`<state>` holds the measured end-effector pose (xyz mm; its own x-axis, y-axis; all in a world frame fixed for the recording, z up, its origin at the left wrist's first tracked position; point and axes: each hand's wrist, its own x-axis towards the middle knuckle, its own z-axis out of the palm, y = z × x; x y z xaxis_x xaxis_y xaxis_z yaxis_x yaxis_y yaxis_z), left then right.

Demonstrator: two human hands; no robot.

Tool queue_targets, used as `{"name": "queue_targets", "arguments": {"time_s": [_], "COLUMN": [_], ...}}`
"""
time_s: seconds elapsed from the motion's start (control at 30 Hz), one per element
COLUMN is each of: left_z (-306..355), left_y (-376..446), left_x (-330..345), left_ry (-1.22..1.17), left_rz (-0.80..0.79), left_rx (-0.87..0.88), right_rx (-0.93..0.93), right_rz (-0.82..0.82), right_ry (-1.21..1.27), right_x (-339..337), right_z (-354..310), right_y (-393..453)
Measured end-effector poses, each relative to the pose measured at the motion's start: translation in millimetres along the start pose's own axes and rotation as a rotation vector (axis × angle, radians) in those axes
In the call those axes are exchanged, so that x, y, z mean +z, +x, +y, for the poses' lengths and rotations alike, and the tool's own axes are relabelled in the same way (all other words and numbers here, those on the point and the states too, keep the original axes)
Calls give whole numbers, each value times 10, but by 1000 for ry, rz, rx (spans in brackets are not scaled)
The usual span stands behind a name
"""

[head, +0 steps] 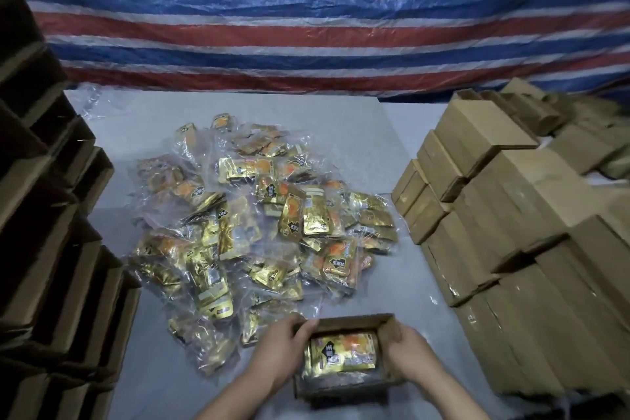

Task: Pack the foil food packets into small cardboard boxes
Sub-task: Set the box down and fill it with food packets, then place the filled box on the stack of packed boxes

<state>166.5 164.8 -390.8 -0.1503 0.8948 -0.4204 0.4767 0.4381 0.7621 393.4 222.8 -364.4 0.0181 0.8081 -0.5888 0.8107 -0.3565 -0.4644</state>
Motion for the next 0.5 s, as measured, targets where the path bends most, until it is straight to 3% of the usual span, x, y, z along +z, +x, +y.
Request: {"name": "queue_targets", "arguments": {"time_s": [0.2,0.5], "left_z": [643,1021], "left_y": [496,1242], "left_x": [353,736], "left_ry": [52,128], "left_rz": [-101,-138], "left_rx": [105,67], "right_rx": [116,153], "right_rz": [177,168], "right_ry": [112,-37], "right_x": [-589,-1028], "right_z": [142,167], "right_y": [339,1221]}}
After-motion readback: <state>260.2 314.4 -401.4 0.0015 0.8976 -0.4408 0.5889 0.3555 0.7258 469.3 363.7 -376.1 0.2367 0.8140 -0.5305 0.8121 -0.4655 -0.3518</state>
